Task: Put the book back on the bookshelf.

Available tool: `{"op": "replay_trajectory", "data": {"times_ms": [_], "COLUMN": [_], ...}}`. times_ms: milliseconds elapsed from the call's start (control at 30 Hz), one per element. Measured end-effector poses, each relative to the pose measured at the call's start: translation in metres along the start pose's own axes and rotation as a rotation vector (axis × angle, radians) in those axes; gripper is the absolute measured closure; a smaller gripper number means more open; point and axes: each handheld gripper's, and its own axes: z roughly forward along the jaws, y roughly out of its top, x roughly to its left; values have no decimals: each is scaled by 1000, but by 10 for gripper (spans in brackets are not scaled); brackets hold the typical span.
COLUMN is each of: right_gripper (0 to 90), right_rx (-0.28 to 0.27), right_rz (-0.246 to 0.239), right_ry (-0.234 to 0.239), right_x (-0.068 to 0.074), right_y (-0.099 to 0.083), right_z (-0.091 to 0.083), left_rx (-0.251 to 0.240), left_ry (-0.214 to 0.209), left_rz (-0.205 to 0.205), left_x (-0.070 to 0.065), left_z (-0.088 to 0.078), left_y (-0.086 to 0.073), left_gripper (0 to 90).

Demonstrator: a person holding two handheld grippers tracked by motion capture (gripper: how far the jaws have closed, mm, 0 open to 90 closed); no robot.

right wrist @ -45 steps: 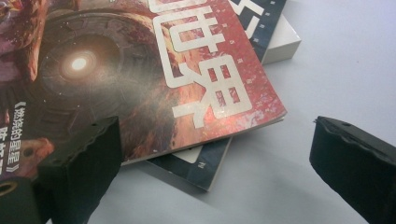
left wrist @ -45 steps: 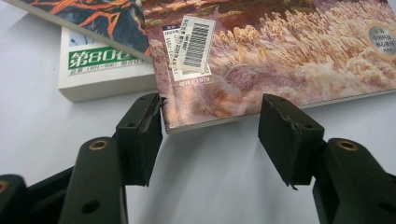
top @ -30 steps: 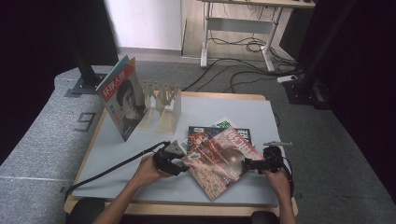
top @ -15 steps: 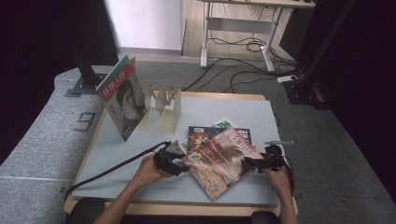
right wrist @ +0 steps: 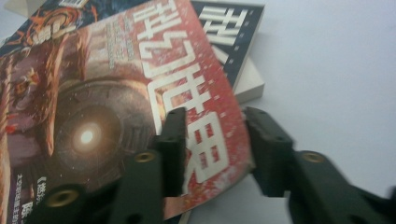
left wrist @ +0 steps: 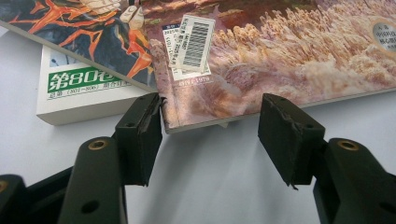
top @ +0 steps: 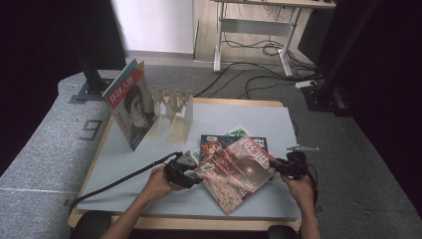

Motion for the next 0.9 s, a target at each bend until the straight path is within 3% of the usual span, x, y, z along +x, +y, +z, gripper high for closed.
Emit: {"op": "replay_trajectory", "data": {"times_ms": [167, 300, 500, 700, 900], "right_gripper": [766, 797, 812, 821, 827], "right_rx": [-29, -40, -60, -105, -136], "right_rz": [-40, -81, -104, -107, -152], "right_ry": [-27, -38, -38, -10, 1], "right_x": [6, 14, 21, 25, 38], "right_y": [5, 11, 17, 24, 38], "right_z": [-7, -11, -17, -26, -37], "left_rx": [1, 3, 11, 4, -50], "left_ry": [3, 4, -13, -33, -51], "left_rz": [2, 2, 1, -56, -109], "left_x": [-2, -2, -2, 4, 12], "left_z": [0, 0, -1, -4, -13], "left_y": [0, 0, 0, 3, 9], "left_gripper": [396, 395, 381, 313, 292]}}
